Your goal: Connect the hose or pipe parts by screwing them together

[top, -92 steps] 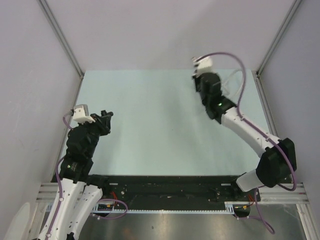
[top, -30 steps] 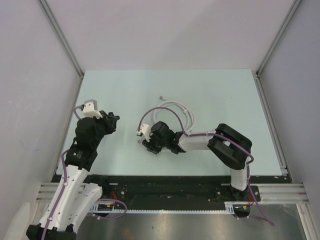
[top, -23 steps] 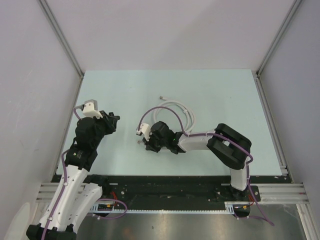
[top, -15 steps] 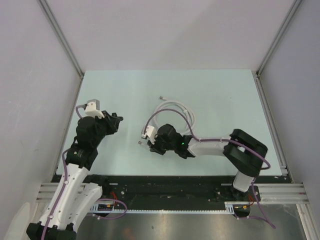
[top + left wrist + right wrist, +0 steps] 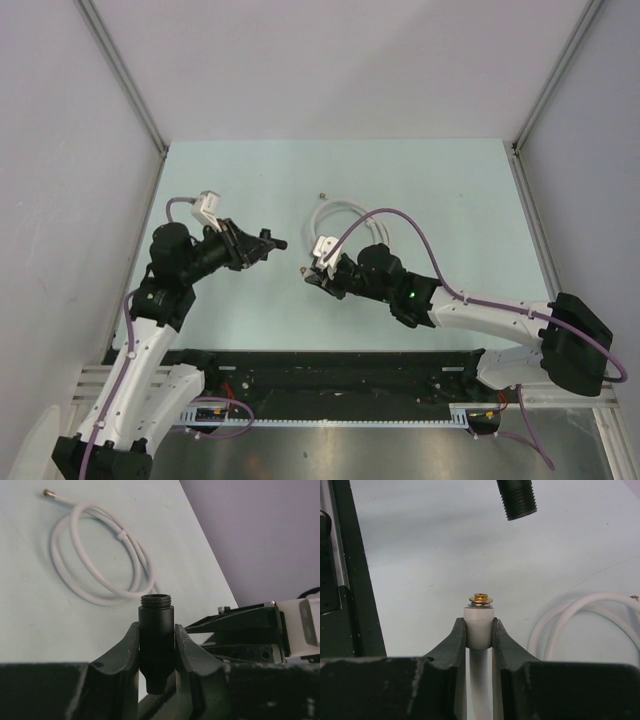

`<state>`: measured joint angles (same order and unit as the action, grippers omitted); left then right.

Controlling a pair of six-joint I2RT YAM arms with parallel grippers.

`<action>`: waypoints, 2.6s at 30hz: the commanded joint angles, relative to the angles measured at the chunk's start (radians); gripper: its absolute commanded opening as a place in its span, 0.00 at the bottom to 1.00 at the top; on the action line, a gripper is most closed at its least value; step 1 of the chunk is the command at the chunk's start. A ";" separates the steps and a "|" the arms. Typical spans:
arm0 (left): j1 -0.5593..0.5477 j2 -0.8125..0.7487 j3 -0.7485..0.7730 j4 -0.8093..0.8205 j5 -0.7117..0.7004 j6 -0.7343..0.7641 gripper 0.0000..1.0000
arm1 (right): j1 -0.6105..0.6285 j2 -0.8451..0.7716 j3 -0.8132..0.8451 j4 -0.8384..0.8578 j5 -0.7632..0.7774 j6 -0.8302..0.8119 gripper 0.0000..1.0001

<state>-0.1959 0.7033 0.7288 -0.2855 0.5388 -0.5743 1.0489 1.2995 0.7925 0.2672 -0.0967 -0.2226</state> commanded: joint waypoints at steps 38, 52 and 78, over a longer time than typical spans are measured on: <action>-0.160 0.033 -0.060 0.112 0.199 -0.058 0.01 | 0.046 -0.177 -0.029 0.176 0.048 -0.030 0.00; -0.162 0.087 -0.057 0.112 0.360 -0.047 0.00 | 0.053 -0.212 -0.053 0.158 -0.017 -0.250 0.00; -0.166 0.203 -0.037 0.121 0.382 -0.044 0.00 | 0.092 -0.192 -0.067 0.254 0.141 -0.281 0.00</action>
<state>-0.3435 0.8711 0.6743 -0.1371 0.8516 -0.6285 1.1168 1.1275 0.6903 0.3004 0.0208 -0.4679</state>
